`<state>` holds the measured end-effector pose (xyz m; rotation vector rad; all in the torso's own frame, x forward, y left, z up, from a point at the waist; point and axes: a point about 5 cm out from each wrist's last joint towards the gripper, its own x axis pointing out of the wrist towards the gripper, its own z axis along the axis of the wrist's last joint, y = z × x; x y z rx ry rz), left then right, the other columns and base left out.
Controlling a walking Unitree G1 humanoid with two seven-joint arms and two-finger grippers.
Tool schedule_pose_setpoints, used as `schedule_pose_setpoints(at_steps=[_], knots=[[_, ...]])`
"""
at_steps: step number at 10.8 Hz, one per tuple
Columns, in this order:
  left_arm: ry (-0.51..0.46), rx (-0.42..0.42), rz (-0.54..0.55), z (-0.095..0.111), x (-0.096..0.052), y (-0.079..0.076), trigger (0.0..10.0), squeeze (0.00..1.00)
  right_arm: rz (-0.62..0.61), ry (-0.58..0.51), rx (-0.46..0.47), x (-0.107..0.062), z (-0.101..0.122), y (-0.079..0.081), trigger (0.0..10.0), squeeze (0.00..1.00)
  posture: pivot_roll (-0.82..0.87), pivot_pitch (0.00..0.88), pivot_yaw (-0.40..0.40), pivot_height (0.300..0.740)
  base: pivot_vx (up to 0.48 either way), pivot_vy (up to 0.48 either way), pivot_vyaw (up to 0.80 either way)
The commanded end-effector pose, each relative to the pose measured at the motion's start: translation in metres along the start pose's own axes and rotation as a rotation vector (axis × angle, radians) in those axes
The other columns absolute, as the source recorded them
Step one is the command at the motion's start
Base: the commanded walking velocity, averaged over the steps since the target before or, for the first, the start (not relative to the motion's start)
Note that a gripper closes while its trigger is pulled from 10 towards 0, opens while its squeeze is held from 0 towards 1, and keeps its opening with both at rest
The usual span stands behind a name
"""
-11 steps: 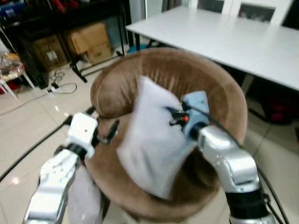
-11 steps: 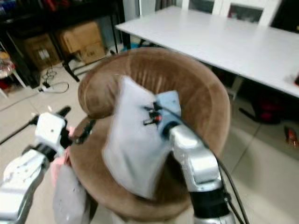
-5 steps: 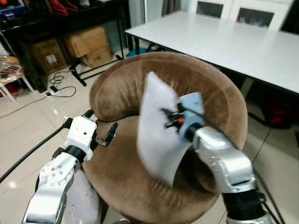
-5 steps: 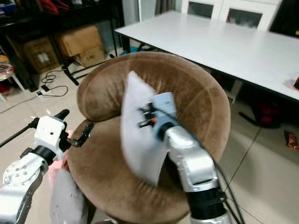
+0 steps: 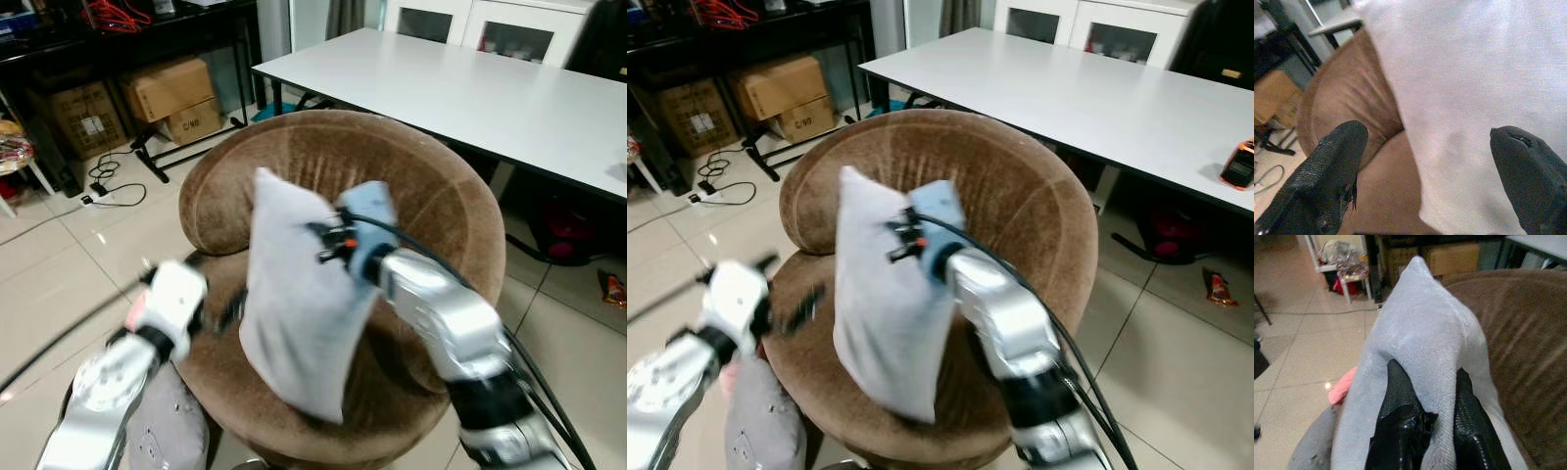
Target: Move the pillow to the sofa from floor
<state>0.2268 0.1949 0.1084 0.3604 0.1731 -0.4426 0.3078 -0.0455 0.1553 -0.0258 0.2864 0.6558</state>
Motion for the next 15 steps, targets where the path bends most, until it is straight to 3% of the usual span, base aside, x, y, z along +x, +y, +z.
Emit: schedule_pose_setpoints(at_steps=[1,2,4,5,7,11,13,15], knots=[[0.006,0.025,-0.033,0.003,-0.003,-0.001,10.0,0.56,0.038,-0.054,0.011,0.007,0.018,0.006,10.0,0.00,-0.07,0.000,0.038,0.740,0.000,0.000,0.00],[0.016,0.029,-0.041,0.002,-0.006,-0.001,10.0,0.55,-0.014,-0.065,0.179,0.019,0.024,-0.003,10.0,0.00,-0.06,0.000,0.032,0.740,0.000,0.000,0.00],[0.029,0.034,-0.062,0.002,-0.011,-0.001,10.0,0.55,-0.170,-0.044,0.538,0.037,0.006,-0.036,10.0,0.00,-0.05,0.017,0.030,0.740,0.000,0.000,0.00],[0.036,0.036,-0.072,0.002,-0.013,-0.002,10.0,0.55,-0.283,-0.032,0.592,0.040,-0.009,-0.055,10.0,0.00,-0.04,0.029,0.030,0.740,0.000,0.000,0.00],[0.047,0.040,-0.084,0.002,-0.018,-0.003,10.0,0.55,-0.430,-0.043,0.656,0.037,-0.023,-0.080,10.0,0.00,-0.02,0.039,0.023,0.740,0.000,0.000,0.00],[0.055,0.036,-0.090,0.003,-0.022,-0.004,10.0,0.55,-0.567,-0.155,0.655,0.021,-0.018,-0.120,10.0,0.00,-0.01,0.039,0.007,0.740,0.000,0.000,0.00],[0.061,0.024,-0.126,0.002,-0.022,-0.007,10.0,0.56,-0.581,-0.107,0.609,0.016,-0.029,-0.125,10.0,0.00,-0.01,0.038,0.011,0.740,0.000,0.000,0.00],[-0.012,-0.038,-0.190,0.010,-0.024,-0.015,10.0,0.56,-0.608,-0.077,0.525,0.013,-0.039,-0.126,10.0,0.00,-0.01,0.035,0.010,0.740,0.000,0.000,0.00]])
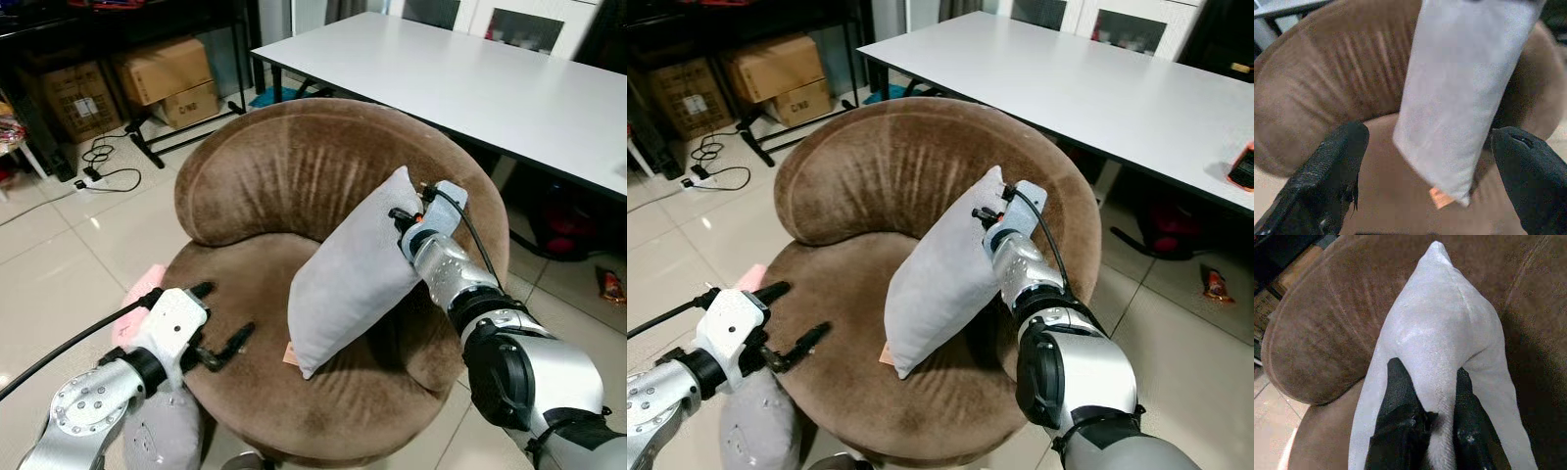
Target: Move the pillow to the sofa from floor
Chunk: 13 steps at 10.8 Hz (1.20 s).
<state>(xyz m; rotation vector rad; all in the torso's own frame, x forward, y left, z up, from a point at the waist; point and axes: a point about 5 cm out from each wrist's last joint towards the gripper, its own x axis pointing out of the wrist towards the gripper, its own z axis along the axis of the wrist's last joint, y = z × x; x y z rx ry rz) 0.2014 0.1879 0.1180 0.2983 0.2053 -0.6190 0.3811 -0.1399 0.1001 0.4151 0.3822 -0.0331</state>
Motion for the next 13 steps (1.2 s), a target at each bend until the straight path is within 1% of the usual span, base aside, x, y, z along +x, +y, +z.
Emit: schedule_pose_setpoints(at_steps=[1,2,3,4,5,6,7,8,9,10,11,12,13], knots=[[-0.028,-0.021,-0.024,0.004,-0.002,-0.003,10.0,0.56,-0.008,-0.048,-0.001,0.000,0.008,-0.002,10.0,0.07,-0.01,0.032,0.010,0.740,0.000,0.000,0.00],[-0.053,-0.048,-0.065,0.007,-0.003,-0.007,10.0,0.56,-0.024,-0.071,-0.005,0.000,0.011,-0.007,10.0,0.16,-0.01,0.031,0.012,0.740,0.000,0.000,0.00],[-0.065,-0.066,-0.119,0.009,-0.006,-0.011,10.0,0.56,-0.040,-0.106,0.018,-0.001,0.015,-0.013,10.0,0.61,-0.02,0.030,0.016,0.740,0.000,0.000,0.00],[-0.066,-0.072,-0.129,0.009,-0.005,-0.011,10.0,0.56,-0.060,-0.117,-0.003,-0.002,0.017,-0.017,10.0,0.92,-0.03,0.028,0.016,0.740,0.000,0.000,0.00],[-0.070,-0.075,-0.130,0.010,-0.004,-0.011,10.0,0.56,-0.087,-0.125,-0.035,-0.002,0.019,-0.020,10.0,1.00,-0.03,0.026,0.015,0.740,0.000,0.000,0.00],[-0.075,-0.075,-0.123,0.011,-0.003,-0.010,10.0,0.56,-0.085,-0.136,-0.122,-0.003,0.020,-0.022,10.0,1.00,-0.03,0.020,0.014,0.740,0.000,0.000,0.00],[-0.082,-0.076,-0.112,0.011,-0.002,-0.008,10.0,0.56,-0.067,-0.153,-0.154,-0.003,0.021,-0.023,10.0,1.00,-0.03,0.013,0.008,0.740,0.000,0.000,0.00],[-0.076,-0.103,-0.097,0.010,-0.003,-0.005,10.0,0.56,-0.061,-0.175,-0.151,-0.005,0.024,-0.029,10.0,1.00,-0.04,0.000,0.004,0.740,0.000,0.000,0.00],[-0.090,-0.099,-0.055,0.010,-0.002,0.000,10.0,0.56,-0.041,-0.199,-0.220,-0.007,0.028,-0.035,10.0,1.00,-0.04,0.000,0.007,0.740,0.000,0.000,0.00],[-0.103,-0.081,-0.018,0.010,-0.001,0.003,10.0,0.57,-0.031,-0.218,-0.262,-0.009,0.030,-0.038,10.0,1.00,-0.05,0.000,0.009,0.740,0.000,0.000,0.00],[-0.129,-0.063,0.106,0.012,0.002,0.013,10.0,0.58,-0.077,-0.274,-0.255,-0.014,0.037,-0.053,10.0,1.00,-0.06,0.000,0.012,0.740,0.000,0.000,0.00],[-0.129,-0.113,0.210,0.011,0.004,0.025,10.0,0.57,-0.154,-0.334,-0.253,-0.024,0.039,-0.071,10.0,0.00,-0.07,0.000,0.018,0.740,0.000,0.000,0.00],[-0.166,-0.115,0.341,0.012,0.002,0.040,10.0,0.57,-0.056,-0.372,-0.210,-0.040,0.034,-0.069,10.0,0.00,-0.08,0.000,0.020,0.740,0.000,0.000,0.00]])
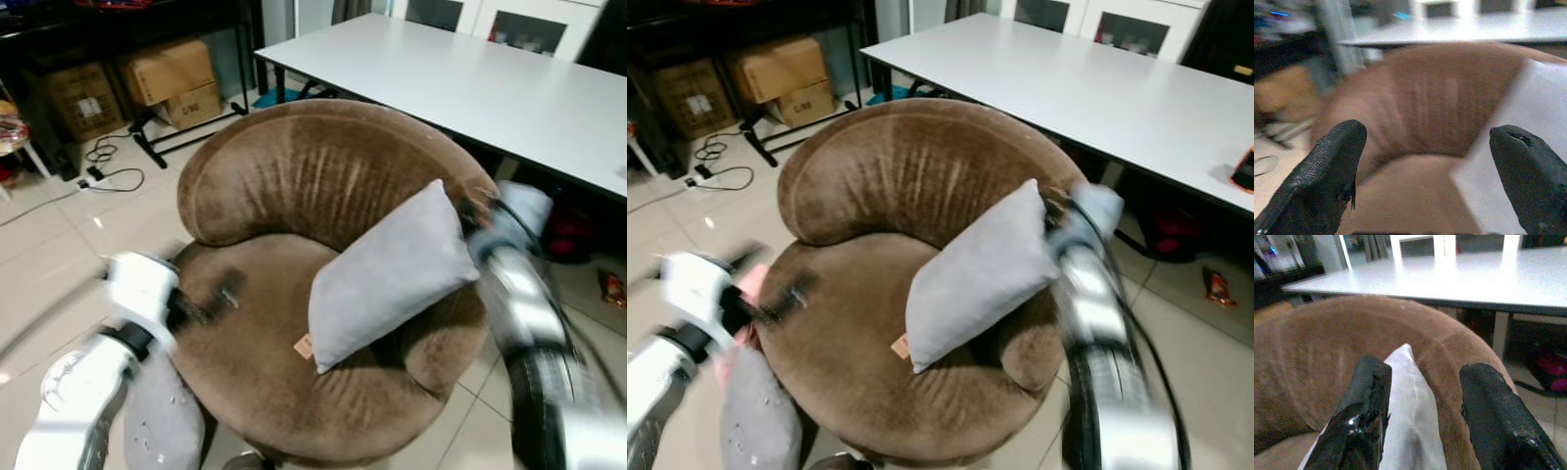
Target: Move the pillow to the sofa from floor
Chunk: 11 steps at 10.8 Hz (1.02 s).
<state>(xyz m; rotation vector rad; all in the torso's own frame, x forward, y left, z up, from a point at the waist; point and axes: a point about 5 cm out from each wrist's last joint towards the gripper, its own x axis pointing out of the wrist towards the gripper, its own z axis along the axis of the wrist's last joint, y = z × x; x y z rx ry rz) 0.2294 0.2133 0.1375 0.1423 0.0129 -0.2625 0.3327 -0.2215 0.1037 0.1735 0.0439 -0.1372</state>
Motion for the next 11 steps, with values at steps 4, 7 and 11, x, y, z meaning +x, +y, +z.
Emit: schedule_pose_setpoints(at_steps=[4,7,11], knots=[[0.007,-0.001,0.130,0.005,0.015,-0.012,10.0,0.36,0.206,-0.019,-0.001,-0.062,0.008,0.044,10.0,0.00,-0.11,0.000,0.020,0.740,0.000,0.000,0.00],[0.045,0.025,0.080,-0.007,0.012,-0.042,10.0,0.00,0.152,0.058,-0.062,-0.084,0.006,0.038,10.0,0.00,-0.14,0.000,0.020,0.740,0.000,0.000,0.00],[0.061,0.028,0.138,-0.009,0.006,-0.041,10.0,0.00,0.198,0.150,-0.132,-0.089,-0.003,0.044,10.0,0.00,-0.11,0.000,0.005,0.740,0.000,0.000,0.00]])
